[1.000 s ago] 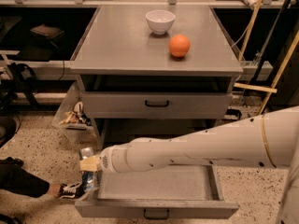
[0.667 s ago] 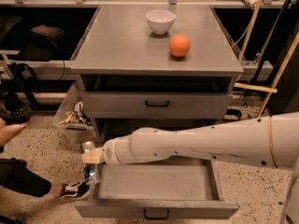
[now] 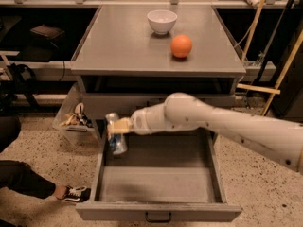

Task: Pick redbull can from middle drawer and place on counter

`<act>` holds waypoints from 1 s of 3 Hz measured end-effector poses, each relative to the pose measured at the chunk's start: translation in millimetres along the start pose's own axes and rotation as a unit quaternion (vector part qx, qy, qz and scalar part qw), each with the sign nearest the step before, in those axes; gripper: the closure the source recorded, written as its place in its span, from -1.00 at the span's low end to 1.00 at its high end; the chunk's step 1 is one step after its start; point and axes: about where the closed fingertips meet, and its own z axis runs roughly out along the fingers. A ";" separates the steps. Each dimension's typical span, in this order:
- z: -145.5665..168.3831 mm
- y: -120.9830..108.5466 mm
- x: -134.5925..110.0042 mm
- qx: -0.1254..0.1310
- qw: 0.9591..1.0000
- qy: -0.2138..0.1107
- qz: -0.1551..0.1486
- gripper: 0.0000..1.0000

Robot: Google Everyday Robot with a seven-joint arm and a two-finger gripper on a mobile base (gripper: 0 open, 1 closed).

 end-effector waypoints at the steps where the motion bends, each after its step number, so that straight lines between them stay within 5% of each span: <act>1: -96.2 49.3 -103.1 0.023 0.994 -0.072 -0.075 1.00; 2: -138.4 84.0 -149.2 0.043 0.986 -0.112 -0.114 1.00; 3: -137.5 83.9 -147.8 0.043 0.986 -0.110 -0.114 1.00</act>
Offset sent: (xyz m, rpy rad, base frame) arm 0.0195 -0.0234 0.1213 0.0110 -0.1735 -0.0139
